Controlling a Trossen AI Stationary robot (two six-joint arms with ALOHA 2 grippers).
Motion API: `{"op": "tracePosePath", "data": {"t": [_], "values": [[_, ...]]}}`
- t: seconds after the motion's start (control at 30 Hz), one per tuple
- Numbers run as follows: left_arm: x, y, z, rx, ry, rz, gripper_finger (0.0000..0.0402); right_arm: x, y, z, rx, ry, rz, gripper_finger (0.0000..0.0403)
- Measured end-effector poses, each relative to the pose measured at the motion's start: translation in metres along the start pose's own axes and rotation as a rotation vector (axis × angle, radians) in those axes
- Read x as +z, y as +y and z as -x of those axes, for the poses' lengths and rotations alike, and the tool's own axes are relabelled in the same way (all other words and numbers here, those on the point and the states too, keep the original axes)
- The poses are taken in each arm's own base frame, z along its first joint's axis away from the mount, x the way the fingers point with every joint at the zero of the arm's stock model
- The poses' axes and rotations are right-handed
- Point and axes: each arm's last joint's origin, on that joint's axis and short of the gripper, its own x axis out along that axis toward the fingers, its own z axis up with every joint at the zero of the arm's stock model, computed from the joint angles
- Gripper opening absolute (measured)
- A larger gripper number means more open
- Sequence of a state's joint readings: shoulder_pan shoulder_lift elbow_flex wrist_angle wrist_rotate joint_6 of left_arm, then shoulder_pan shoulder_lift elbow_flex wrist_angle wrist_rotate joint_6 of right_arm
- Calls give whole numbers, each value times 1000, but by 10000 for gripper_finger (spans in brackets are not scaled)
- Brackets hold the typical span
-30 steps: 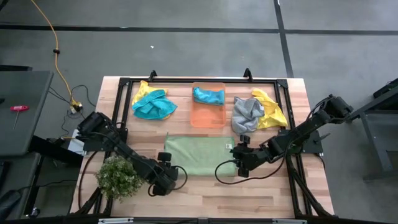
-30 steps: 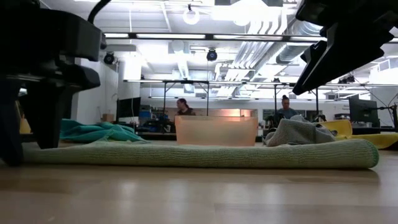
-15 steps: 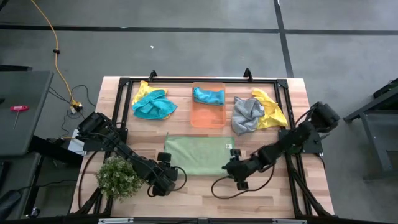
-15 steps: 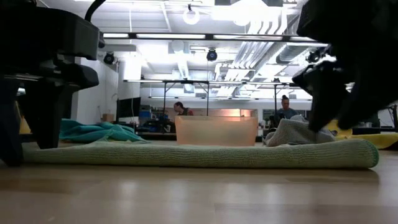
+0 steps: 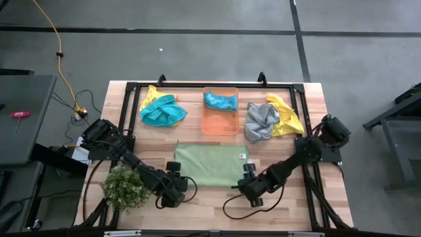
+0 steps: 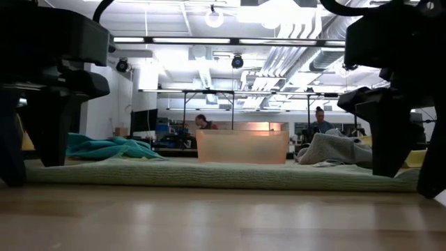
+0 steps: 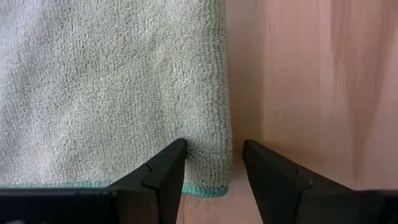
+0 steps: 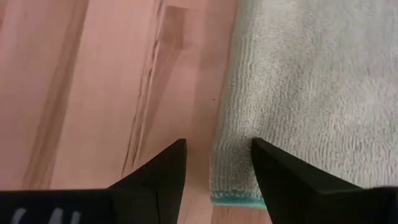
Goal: Fold microfiber towels
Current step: Fold the green microfiber cloth
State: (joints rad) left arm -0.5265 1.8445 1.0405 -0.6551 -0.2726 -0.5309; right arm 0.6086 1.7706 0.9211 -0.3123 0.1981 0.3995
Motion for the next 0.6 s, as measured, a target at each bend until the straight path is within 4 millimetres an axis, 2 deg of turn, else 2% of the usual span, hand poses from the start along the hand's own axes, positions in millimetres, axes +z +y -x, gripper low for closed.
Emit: {"op": "tracePosePath", "data": {"t": [0.23,0.6], "values": [[-2,-3,1,3,-6,-23,150,-3,1,0,-57,6,-24,138],[-4,-9,3,28,-34,-41,76,-6,-2,0,-98,22,-68,63]]}}
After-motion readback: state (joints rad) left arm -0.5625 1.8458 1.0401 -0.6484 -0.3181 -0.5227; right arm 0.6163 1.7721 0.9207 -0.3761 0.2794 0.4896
